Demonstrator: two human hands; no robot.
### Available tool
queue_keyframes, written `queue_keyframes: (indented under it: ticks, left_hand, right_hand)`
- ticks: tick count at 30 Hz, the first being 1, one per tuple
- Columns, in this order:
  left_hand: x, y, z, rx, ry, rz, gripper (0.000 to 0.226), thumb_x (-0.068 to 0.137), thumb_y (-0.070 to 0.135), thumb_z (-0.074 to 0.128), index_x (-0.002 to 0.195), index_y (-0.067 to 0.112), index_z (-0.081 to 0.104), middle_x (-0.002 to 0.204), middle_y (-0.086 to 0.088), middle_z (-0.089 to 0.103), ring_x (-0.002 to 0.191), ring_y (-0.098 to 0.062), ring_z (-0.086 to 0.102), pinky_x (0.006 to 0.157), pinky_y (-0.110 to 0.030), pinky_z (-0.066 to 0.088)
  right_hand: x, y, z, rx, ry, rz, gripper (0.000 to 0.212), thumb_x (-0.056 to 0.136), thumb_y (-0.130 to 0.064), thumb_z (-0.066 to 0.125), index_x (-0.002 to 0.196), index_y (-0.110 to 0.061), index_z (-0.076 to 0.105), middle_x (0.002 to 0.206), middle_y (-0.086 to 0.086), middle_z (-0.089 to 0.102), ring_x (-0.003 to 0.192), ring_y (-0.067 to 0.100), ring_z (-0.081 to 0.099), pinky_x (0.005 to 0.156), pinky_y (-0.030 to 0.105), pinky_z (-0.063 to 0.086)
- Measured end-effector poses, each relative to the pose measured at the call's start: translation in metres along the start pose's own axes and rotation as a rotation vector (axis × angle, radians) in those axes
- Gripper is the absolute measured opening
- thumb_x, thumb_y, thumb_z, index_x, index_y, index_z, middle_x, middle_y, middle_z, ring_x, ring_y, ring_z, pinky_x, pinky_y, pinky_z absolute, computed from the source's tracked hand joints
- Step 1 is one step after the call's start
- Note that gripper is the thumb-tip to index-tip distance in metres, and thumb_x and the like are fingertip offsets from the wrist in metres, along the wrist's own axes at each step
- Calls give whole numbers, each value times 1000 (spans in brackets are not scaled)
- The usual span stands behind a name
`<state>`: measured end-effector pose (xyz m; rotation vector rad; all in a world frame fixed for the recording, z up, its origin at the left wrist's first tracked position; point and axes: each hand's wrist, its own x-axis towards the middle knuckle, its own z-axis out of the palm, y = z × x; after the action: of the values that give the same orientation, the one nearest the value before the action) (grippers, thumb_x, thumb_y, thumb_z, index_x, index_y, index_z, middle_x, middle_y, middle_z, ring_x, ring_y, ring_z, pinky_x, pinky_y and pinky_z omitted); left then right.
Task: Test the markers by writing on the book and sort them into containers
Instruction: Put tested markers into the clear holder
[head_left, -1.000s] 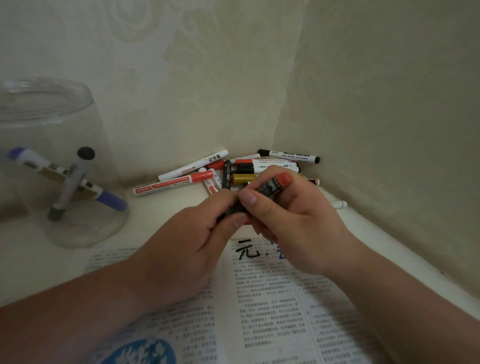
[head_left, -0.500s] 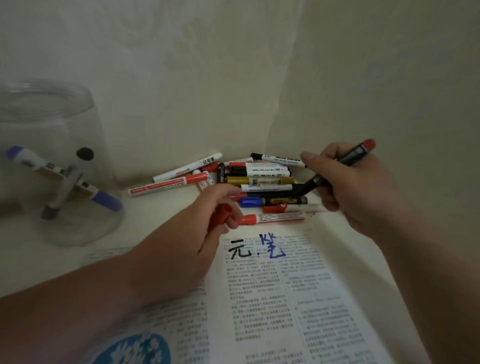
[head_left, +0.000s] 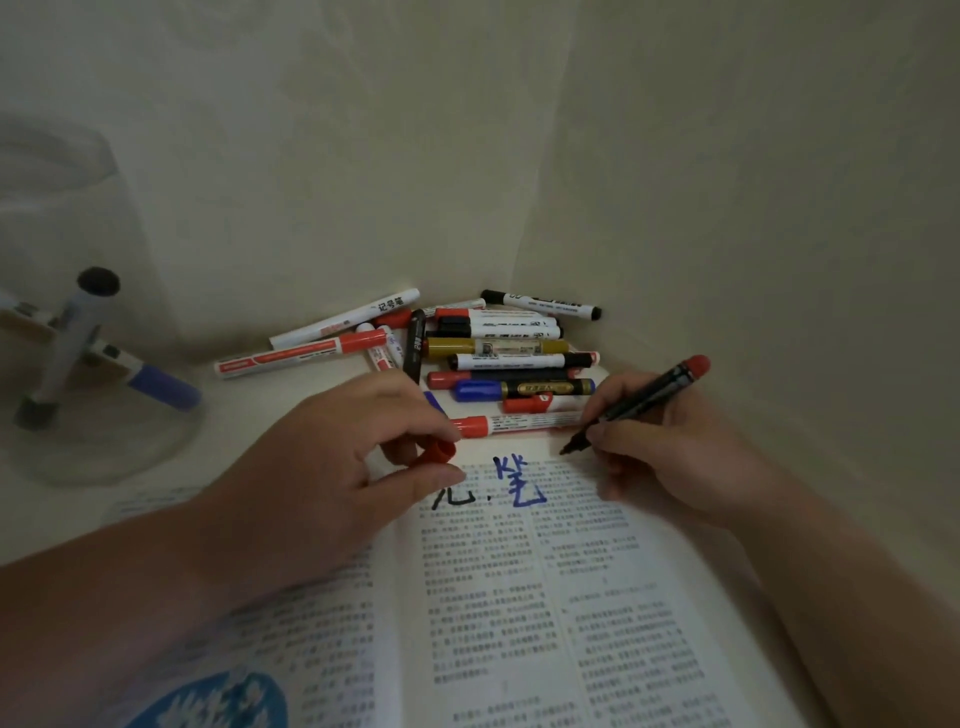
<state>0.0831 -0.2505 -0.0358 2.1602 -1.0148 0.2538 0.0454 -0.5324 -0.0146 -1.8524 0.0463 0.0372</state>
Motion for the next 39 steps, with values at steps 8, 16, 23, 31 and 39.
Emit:
queue_keyframes:
  ticks: [8, 16, 23, 31, 39]
  left_hand:
    - [0, 1, 2, -44, 24, -29, 21, 84, 52, 64, 96, 37, 71, 99, 23, 66, 91, 6, 65, 79, -6, 46]
    - [0, 0, 3, 4, -11, -29, 12, 83, 46, 67, 91, 37, 67, 97, 24, 65, 95, 1, 62, 79, -19, 46]
    - [-1, 0, 3, 1, -20, 4, 25, 88, 56, 52, 97, 39, 66, 100, 23, 61, 97, 0, 58, 82, -19, 45]
    - [-3, 0, 4, -28, 3, -42, 25, 88, 57, 63, 110, 47, 59, 104, 34, 62, 97, 5, 61, 77, -10, 47]
    - [-3, 1, 4, 44, -41, -25, 22, 86, 48, 64, 108, 42, 65, 107, 32, 59, 98, 10, 56, 87, -5, 39]
  right_hand:
    - [4, 3, 5, -111, 73, -24, 9, 87, 6, 67, 83, -1, 64, 52, 2, 54, 38, 6, 44, 38, 16, 34]
    - [3, 1, 4, -180, 70, -20, 11, 85, 9, 66, 77, 1, 65, 50, 2, 52, 40, 7, 44, 41, 19, 34]
    - [-1, -1, 5, -117, -2, -6, 10, 85, 14, 64, 78, 7, 62, 50, 4, 54, 40, 7, 47, 40, 16, 36]
    - [-1, -1, 8, -138, 39, -41, 6, 86, 10, 66, 82, 8, 64, 54, 3, 57, 42, 4, 50, 42, 14, 37]
    - [-3, -1, 5, -107, 57, -35, 14, 87, 13, 63, 78, 2, 61, 48, 3, 53, 37, 9, 44, 38, 19, 34]
